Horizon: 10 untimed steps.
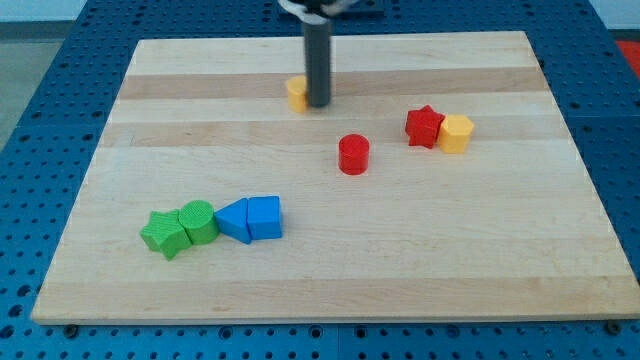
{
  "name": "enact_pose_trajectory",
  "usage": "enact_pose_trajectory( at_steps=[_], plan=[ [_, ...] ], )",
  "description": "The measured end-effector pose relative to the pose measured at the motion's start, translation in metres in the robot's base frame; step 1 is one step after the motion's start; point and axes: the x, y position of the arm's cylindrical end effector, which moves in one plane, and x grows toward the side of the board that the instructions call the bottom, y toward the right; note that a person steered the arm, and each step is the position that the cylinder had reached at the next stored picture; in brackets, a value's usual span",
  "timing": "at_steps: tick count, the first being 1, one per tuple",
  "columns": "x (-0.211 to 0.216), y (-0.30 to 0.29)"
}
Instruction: Push yellow hexagon into yellow heart
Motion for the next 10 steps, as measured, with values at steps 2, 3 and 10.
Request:
enact_pose_trajectory(
  at_steps=[2, 3, 10],
  plan=[
    [-0.03, 0.075],
    [-0.03, 0.184],
    [0.107, 0.27]
  ],
)
